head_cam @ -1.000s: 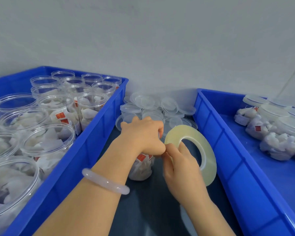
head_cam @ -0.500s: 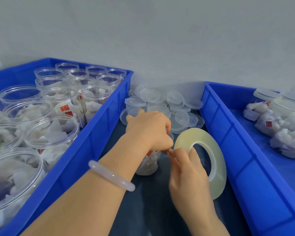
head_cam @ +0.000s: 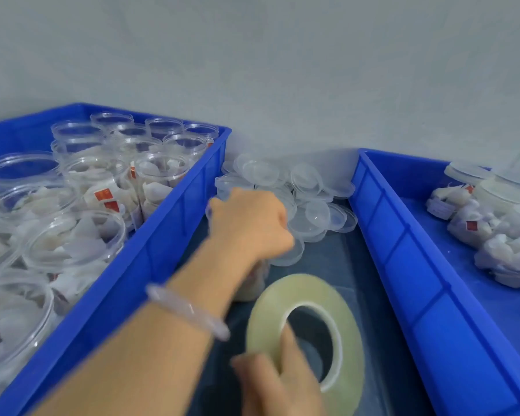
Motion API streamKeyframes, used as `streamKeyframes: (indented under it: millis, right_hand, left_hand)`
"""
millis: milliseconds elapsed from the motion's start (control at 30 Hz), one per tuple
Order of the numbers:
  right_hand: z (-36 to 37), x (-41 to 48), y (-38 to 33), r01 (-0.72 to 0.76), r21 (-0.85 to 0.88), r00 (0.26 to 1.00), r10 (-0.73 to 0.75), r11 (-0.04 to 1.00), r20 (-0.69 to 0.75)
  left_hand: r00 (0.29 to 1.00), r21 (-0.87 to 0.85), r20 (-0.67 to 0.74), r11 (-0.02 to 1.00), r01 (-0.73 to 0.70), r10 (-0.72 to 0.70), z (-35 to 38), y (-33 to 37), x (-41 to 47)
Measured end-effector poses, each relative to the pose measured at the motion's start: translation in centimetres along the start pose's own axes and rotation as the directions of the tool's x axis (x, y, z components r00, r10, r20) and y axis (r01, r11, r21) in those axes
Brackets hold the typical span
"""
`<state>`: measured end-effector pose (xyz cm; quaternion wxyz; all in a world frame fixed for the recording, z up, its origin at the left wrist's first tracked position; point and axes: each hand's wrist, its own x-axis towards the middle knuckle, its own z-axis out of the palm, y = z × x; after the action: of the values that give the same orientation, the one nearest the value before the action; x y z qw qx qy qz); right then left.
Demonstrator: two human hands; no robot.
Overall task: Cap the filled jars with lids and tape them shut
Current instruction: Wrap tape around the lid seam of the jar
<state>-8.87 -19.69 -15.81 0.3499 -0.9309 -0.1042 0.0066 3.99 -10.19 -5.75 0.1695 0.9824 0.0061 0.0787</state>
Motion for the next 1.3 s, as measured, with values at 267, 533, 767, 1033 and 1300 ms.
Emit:
streamKeyframes:
  millis: [267, 533, 767, 1033, 1300]
  right_hand:
    - [-2.8, 2.4, 2.2, 0.275, -0.059, 0.93, -0.281, 0.96, -0.237]
    - [-5.7, 9.2, 5.1, 0.052, -0.084, 0.987, -0.064, 0.995, -0.149]
    - [-4.8, 9.9, 6.1, 0.062, -0.208, 0.995, -0.076, 0.976, -0.061]
    - [-4.3, 10.1, 6.5, 0.057, -0.312, 0.991, -0.09, 0.948, -0.095]
    - [-5.1, 8.6, 3.7, 0.332, 0.105, 0.892, -0.275, 0.937, -0.359]
  left_hand:
    - [0.985, 0.031, 0.099, 0.989, -0.143, 0.14, 0.4, 0.1, 0.4]
    - [0.862, -0.375, -0.359, 0.791, -0.484, 0.357, -0.1, -1.4, -1.3]
    - [0.904, -0.869, -0.361, 0.434, -0.236, -0.23, 4.7, -3.9, -3.4]
    - [0.948, -0.987, -0.131, 0.132, -0.096, -0.289, 7.3, -4.8, -2.2]
    - [0.975, -0.999, -0.03, -0.005, -0.032, -0.218, 7.2, -5.5, -2.1]
